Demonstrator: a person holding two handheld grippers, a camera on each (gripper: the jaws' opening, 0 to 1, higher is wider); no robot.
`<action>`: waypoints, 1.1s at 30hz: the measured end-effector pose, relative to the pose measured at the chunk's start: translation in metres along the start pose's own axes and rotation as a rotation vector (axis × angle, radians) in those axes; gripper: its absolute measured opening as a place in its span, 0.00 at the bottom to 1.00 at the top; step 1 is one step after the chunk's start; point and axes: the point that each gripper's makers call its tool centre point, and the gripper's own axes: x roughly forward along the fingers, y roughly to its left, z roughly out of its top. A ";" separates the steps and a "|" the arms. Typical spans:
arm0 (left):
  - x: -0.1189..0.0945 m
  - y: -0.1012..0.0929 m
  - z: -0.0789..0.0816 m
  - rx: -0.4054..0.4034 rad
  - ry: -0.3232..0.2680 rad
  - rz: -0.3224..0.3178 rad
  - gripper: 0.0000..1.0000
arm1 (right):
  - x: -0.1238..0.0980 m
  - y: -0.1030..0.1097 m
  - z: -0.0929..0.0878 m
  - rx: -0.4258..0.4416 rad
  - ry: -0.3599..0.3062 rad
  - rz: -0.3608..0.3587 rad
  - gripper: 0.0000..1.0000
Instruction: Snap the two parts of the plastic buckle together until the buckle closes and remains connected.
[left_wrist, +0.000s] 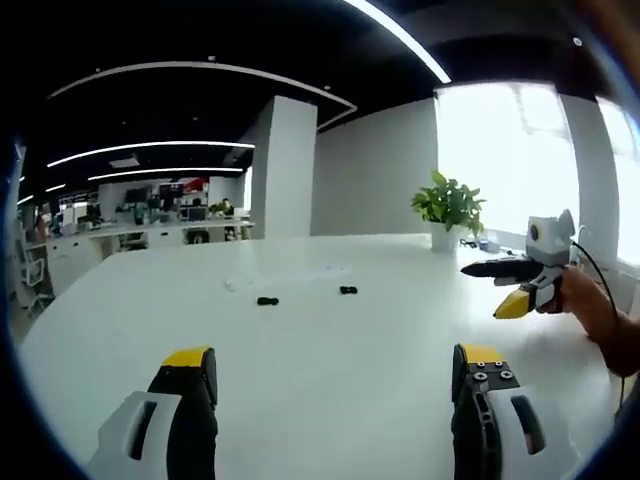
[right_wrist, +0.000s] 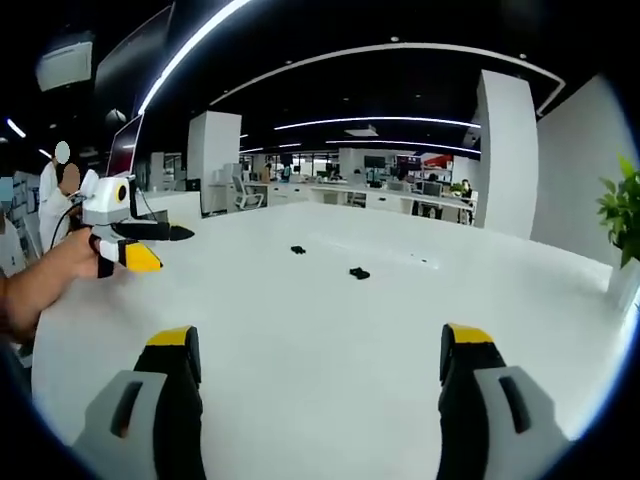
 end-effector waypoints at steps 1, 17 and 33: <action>-0.001 0.001 0.002 -0.003 -0.007 0.006 0.99 | -0.003 -0.003 0.003 -0.001 -0.012 -0.013 1.00; 0.020 0.010 0.009 0.014 0.061 0.003 0.99 | 0.002 -0.024 -0.005 0.058 0.029 -0.050 0.99; 0.035 0.026 0.020 -0.009 0.055 -0.032 0.99 | 0.026 -0.035 0.000 0.044 0.045 -0.034 1.00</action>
